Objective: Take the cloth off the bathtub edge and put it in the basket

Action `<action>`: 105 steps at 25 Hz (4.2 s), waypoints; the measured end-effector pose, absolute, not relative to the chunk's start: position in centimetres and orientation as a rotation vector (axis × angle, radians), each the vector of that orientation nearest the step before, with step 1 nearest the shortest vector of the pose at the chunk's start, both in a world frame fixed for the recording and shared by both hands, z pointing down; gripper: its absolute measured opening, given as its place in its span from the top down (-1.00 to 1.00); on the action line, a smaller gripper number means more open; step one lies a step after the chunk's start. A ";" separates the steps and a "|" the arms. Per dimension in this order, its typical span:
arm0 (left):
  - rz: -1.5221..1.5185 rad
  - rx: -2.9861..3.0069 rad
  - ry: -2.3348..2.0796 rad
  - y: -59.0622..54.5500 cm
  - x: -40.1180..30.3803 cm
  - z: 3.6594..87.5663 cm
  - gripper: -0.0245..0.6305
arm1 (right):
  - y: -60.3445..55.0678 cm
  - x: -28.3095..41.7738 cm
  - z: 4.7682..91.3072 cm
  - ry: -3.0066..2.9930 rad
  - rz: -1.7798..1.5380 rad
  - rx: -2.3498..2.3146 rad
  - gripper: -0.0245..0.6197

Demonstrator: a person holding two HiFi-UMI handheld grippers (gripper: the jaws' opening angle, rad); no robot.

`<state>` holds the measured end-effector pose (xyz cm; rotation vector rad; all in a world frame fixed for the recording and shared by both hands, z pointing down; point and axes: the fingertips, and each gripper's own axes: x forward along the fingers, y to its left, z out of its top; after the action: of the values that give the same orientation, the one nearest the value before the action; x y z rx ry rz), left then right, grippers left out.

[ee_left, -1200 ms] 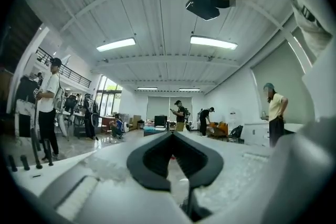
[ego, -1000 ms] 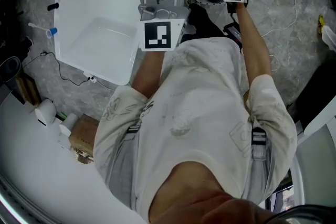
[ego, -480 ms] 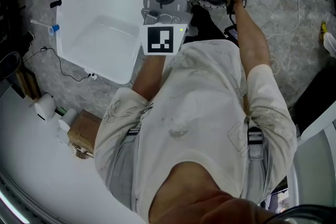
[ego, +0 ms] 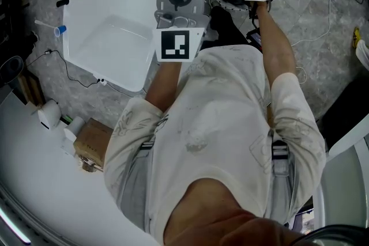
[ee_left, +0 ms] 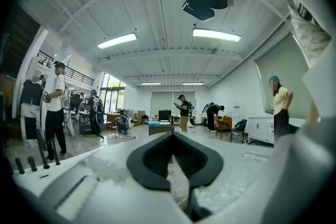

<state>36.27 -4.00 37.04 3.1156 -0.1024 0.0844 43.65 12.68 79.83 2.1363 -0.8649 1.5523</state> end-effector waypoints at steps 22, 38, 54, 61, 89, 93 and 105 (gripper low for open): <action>0.061 3.082 -0.557 -9.6 26.8 35.3 0.93 | 5.7 39.6 78.0 -1.146 1.352 2.006 -0.13; 0.026 2.770 -1.467 -14.6 1.8 34.6 0.93 | -10.1 21.7 75.5 -1.611 0.989 1.520 -0.13; -0.037 2.592 -1.786 -12.5 -12.3 33.3 0.93 | -17.7 2.8 61.7 -2.165 0.603 1.458 -0.13; -0.089 2.582 -1.808 -12.1 -14.5 32.2 0.93 | -17.3 -1.4 47.6 -2.410 0.155 1.519 -0.13; -0.206 2.629 -1.880 -11.9 -17.3 28.8 0.93 | -11.4 -2.8 26.5 -2.512 -0.475 1.849 0.92; -0.221 2.634 -1.880 -11.9 -17.1 28.4 0.93 | -11.4 -2.9 26.7 -2.536 -0.437 1.821 0.91; -0.222 2.643 -1.886 -11.9 -17.3 28.2 0.93 | -11.6 -3.4 26.7 -2.542 -0.420 1.802 0.92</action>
<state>-17.32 -11.93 28.21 2.6426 -1.8860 -0.2219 -3.44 -11.64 26.70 1.8015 -2.5421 -0.4203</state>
